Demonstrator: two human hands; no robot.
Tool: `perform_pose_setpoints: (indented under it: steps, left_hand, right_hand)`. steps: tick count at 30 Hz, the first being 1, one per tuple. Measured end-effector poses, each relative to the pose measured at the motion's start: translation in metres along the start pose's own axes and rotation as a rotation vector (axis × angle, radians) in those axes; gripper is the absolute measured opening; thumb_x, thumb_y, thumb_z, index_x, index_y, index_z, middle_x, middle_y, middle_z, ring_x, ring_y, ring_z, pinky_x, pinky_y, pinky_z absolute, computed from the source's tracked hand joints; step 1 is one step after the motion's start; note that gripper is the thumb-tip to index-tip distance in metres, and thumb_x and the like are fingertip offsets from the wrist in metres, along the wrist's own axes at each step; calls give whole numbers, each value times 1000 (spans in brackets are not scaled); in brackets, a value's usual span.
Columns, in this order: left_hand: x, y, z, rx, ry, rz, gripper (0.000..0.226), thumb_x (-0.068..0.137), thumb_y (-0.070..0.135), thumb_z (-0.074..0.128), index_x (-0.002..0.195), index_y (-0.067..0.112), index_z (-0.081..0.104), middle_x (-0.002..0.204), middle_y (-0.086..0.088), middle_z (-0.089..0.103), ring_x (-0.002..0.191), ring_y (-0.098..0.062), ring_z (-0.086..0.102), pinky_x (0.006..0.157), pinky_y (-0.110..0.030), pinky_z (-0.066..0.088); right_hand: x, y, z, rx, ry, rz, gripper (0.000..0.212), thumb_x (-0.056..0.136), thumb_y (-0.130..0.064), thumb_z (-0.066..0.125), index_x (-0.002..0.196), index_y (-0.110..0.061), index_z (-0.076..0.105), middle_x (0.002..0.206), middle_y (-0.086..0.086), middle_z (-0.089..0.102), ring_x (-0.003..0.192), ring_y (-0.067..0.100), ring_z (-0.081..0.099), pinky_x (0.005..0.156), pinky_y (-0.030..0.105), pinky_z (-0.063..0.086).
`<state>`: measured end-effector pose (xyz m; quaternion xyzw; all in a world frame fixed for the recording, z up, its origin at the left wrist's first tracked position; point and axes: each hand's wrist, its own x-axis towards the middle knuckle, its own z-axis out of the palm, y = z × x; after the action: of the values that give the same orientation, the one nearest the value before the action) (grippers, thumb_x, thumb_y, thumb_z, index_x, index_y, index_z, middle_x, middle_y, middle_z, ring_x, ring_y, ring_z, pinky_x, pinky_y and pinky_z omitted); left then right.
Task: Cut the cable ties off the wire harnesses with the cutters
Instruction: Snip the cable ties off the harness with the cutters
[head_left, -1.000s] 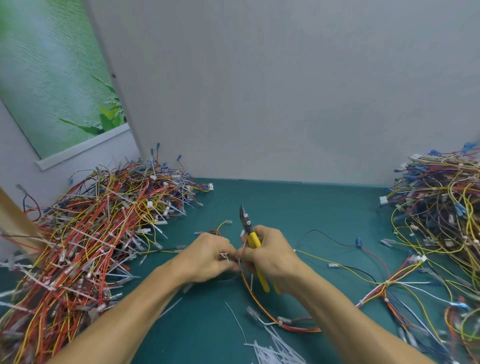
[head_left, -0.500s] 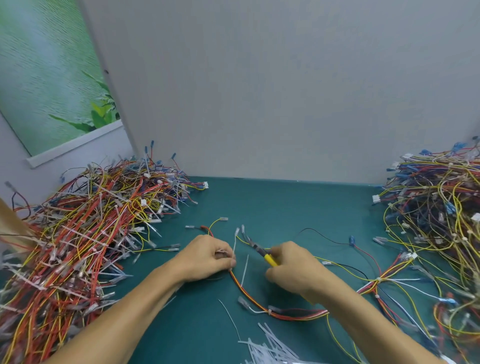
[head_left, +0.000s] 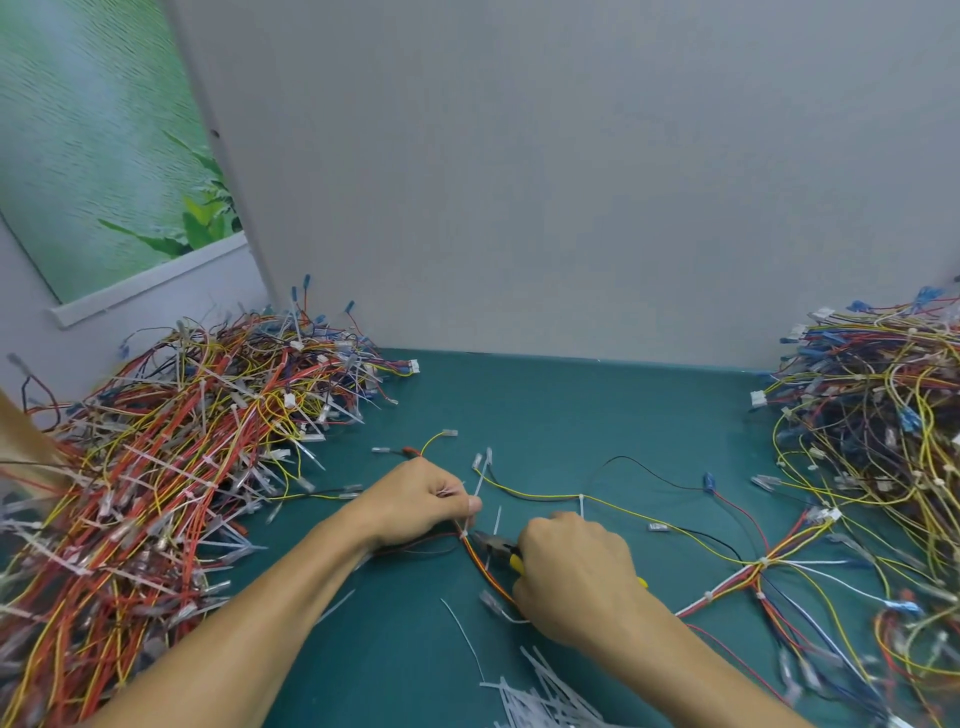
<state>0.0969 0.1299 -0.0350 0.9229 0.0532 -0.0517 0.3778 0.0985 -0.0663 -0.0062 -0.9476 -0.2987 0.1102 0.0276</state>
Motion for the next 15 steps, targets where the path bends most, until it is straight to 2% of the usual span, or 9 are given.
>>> perform_pose_setpoints:
  steps: [6,10,15]
  left_hand:
    - [-1,1,1,16,1,11,38,88,38,64,70,5,64,55,3,41,51,-9,32,52,-27,25]
    - [-1,0,1,-7,-15,-3,43,88,38,63,74,-3,61,61,-4,43,56,-14,33,56,-30,25]
    - [-1,-1,1,-15,-25,-10,44,88,39,63,75,-3,60,63,-4,45,58,-15,35,58,-30,27]
  right_hand:
    - [3,-6,2,3,5,-16,11,88,-28,53,86,-20,45,106,8,58,101,32,59,67,32,34]
    - [3,-4,3,23,1,-8,19,88,-34,53,83,-19,43,87,7,44,98,32,59,66,32,34]
    - [4,-2,3,33,-8,0,17,87,-31,53,82,-18,43,83,4,40,87,32,54,66,32,34]
